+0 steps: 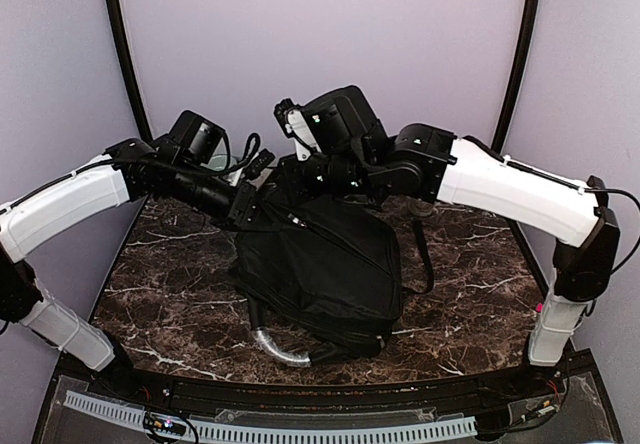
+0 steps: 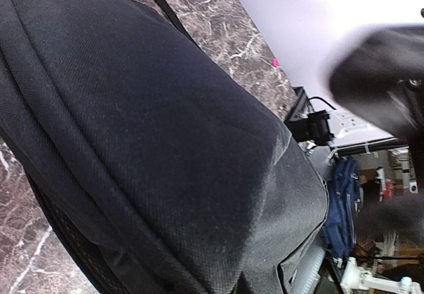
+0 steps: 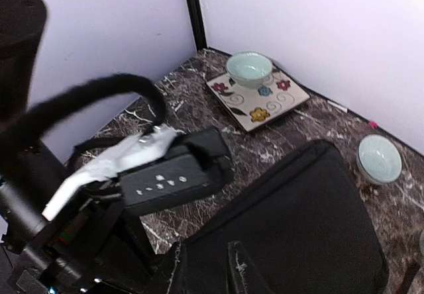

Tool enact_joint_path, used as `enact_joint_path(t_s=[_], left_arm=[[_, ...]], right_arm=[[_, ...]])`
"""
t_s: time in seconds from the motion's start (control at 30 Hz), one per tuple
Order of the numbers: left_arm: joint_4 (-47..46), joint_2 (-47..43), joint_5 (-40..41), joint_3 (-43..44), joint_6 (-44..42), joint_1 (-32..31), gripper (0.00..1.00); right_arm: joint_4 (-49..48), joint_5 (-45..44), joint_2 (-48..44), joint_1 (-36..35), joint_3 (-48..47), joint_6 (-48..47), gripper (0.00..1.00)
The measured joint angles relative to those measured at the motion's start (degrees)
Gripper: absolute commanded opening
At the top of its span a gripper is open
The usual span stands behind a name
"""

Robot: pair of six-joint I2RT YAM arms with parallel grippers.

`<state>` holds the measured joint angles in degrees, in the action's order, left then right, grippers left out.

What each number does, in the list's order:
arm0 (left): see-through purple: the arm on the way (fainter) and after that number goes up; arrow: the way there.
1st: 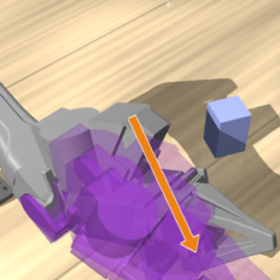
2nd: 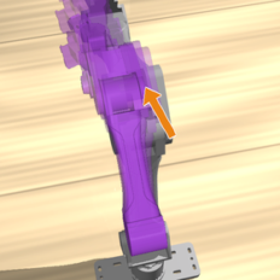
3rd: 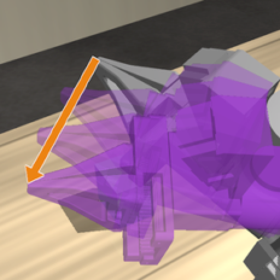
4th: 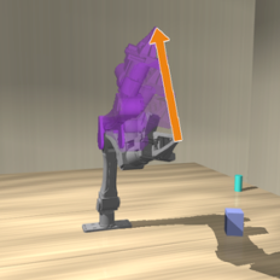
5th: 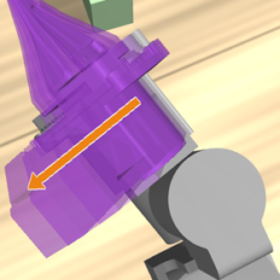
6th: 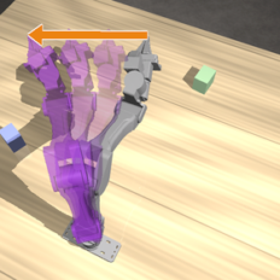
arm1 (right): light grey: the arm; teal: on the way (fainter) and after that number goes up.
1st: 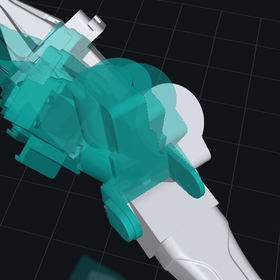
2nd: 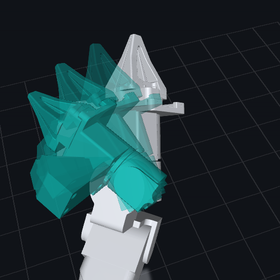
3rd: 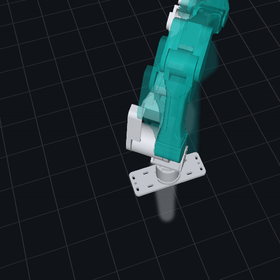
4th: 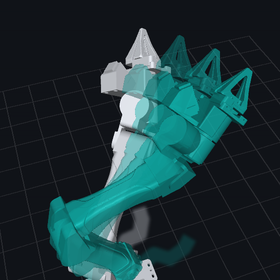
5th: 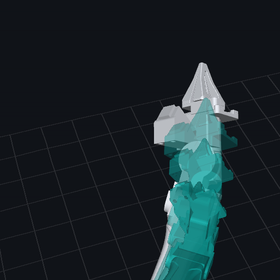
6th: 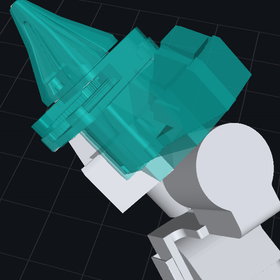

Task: Pack the student bag
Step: Pick up the student bag from the upper front pocket.

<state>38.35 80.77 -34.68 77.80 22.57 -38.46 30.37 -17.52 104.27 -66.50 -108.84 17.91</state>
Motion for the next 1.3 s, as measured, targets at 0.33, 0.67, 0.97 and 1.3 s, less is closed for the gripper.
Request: enact_joint_path(t_s=[0.33,0.67,0.97,1.3], left_arm=[[-2.8,0.4,10.5,1.9,4.3,-2.1,0.00],[-10.2,6.1,12.6,3.1,6.5,-3.9,0.00],[-12.6,7.7,12.8,3.8,7.0,-5.5,0.00],[-13.4,7.7,13.3,3.8,7.1,-6.5,0.00]], right_arm=[[16.7,2.2,-3.7,1.7,-1.3,17.4,0.28],[27.1,10.3,-5.2,3.0,-3.6,28.9,0.46],[28.5,12.9,-3.0,7.1,0.0,35.6,0.53],[24.3,15.1,-3.7,9.3,3.7,38.4,0.52]])
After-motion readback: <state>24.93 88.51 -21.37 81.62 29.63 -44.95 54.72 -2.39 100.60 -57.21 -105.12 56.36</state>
